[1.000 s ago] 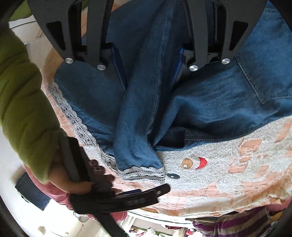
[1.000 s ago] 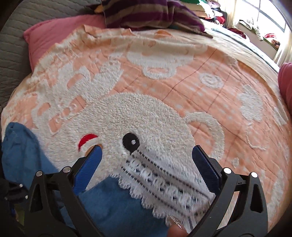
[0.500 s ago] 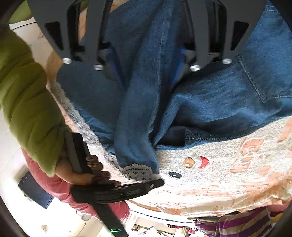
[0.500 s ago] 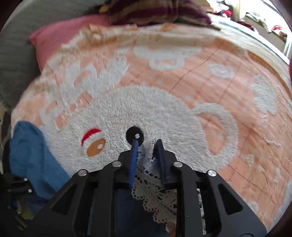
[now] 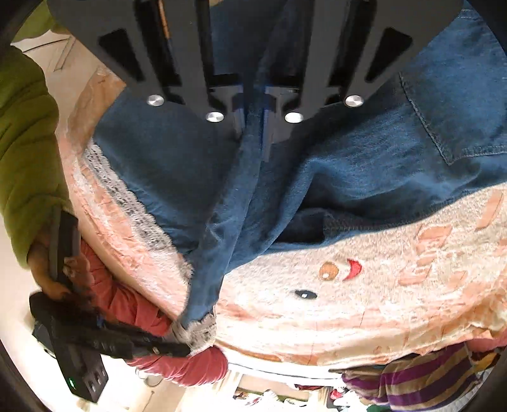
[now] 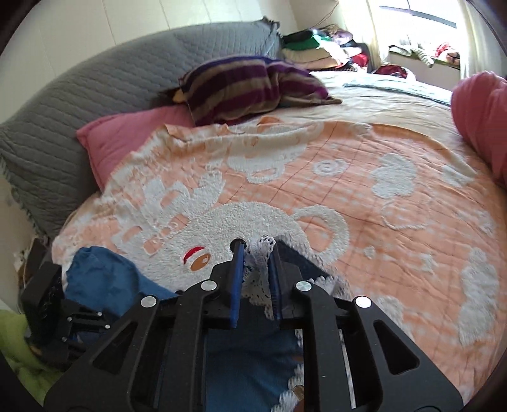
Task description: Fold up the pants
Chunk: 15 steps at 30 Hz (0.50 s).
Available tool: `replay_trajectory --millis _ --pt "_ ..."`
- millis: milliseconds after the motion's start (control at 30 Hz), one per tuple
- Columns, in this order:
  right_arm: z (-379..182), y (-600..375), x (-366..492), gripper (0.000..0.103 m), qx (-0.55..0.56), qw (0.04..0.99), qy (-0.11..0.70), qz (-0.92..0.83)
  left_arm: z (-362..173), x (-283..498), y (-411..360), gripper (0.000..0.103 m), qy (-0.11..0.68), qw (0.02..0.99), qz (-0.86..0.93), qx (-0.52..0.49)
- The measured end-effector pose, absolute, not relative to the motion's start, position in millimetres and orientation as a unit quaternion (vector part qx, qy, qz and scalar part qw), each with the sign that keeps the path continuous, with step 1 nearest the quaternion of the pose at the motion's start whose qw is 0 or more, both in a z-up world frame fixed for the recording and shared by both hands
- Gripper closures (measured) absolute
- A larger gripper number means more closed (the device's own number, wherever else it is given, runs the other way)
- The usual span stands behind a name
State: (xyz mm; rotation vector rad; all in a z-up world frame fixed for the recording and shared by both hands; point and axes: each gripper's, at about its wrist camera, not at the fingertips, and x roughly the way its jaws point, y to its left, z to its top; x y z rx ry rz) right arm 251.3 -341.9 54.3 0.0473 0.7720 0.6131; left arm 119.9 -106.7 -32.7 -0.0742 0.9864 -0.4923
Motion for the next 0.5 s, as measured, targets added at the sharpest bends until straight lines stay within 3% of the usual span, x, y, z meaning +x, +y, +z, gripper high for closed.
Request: replay_trajectory --millis 500 --pt "33 -411 117 0.096 0.066 0.878 0.392 0.267 -15 76 -101 0.099 0.432 0.864 -0.259 0.015"
